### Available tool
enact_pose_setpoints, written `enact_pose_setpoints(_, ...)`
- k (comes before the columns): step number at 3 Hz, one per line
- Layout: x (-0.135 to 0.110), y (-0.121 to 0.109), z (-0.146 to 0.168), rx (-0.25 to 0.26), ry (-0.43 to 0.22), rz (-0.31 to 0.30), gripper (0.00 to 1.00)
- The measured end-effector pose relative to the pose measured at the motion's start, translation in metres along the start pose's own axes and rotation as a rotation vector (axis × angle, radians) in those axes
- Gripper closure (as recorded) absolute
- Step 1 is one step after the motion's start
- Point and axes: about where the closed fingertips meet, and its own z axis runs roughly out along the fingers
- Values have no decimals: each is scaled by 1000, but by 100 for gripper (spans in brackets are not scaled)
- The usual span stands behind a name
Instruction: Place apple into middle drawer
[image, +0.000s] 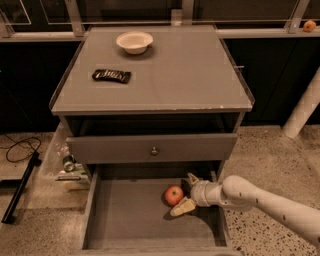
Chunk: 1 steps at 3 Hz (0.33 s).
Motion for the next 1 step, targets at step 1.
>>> enact_pose_setpoints(1, 0, 0, 0, 0, 0, 0, 0)
